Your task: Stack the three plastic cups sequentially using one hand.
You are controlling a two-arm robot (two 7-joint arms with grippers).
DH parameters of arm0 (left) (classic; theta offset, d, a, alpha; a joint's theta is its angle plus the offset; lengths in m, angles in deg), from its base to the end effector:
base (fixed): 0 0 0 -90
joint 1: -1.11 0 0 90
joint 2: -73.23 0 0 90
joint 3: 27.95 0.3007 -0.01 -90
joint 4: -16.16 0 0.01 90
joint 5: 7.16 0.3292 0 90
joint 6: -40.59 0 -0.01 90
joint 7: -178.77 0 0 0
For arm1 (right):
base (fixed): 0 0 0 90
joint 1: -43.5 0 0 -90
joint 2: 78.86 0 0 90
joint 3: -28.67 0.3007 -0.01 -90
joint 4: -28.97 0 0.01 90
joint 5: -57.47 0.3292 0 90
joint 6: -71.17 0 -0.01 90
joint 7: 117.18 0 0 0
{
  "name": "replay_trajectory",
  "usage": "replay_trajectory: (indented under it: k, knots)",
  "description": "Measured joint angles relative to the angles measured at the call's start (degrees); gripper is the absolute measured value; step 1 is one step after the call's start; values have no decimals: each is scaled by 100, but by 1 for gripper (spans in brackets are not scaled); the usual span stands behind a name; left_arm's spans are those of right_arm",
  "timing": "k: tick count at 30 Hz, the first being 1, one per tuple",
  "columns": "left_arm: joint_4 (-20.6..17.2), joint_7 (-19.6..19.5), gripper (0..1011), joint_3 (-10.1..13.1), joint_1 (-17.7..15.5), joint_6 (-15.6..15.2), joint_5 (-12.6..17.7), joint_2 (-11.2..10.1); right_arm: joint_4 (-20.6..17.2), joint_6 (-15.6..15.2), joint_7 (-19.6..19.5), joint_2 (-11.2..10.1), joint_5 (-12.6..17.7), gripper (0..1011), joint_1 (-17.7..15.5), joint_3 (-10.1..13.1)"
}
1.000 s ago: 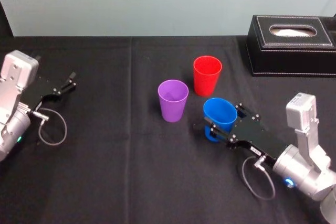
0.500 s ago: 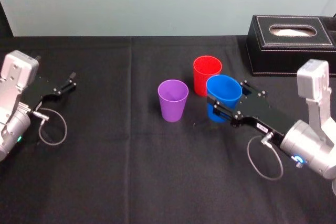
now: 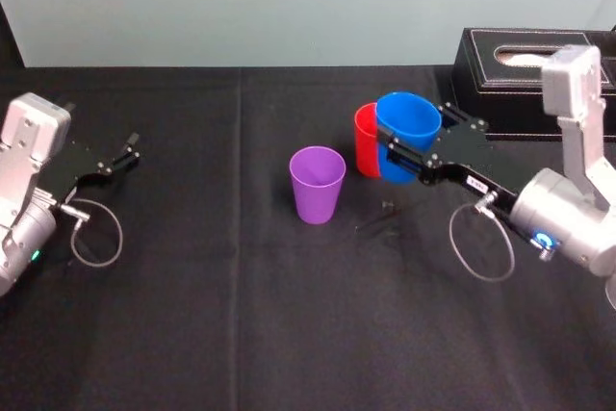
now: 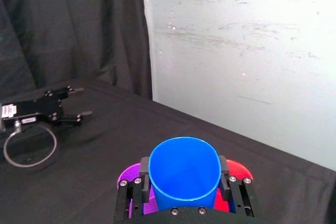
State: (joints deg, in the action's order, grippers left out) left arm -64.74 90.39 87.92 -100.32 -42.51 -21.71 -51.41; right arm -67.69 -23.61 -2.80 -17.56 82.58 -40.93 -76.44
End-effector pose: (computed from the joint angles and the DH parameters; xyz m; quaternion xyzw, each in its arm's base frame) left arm 0.3791 0.0833 -0.3149 0.1415 -0.1324 0.5799 0.7913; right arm 0.3618 -0.0507 -0.2484 -0.0311 -0.0186 -0.4181 0.9077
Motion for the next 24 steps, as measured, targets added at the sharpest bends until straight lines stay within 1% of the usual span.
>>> replay_trajectory:
  k: [6,8,12,15,16,19,24]
  knots:
    - [0,0,1004,0,0,0,0,0,301,-76,-39,108,7,733,407,-130]
    - [0,0,1005,0,0,0,0,0,438,-78,-54,161,-7,734,549,-181]
    - [0,0,1005,0,0,0,0,0,617,-75,-78,232,-36,733,725,-242]
    - [0,0,1005,0,0,0,0,0,849,-55,-83,319,-66,733,927,-298]
    - [0,0,1005,0,0,0,0,0,849,-55,-83,319,-66,733,927,-298]
    - [0,0,1005,0,0,0,0,0,1075,-23,-82,400,-81,733,1120,-338]
    - [0,0,1005,0,0,0,0,0,1277,28,-73,466,-96,733,1281,-370]
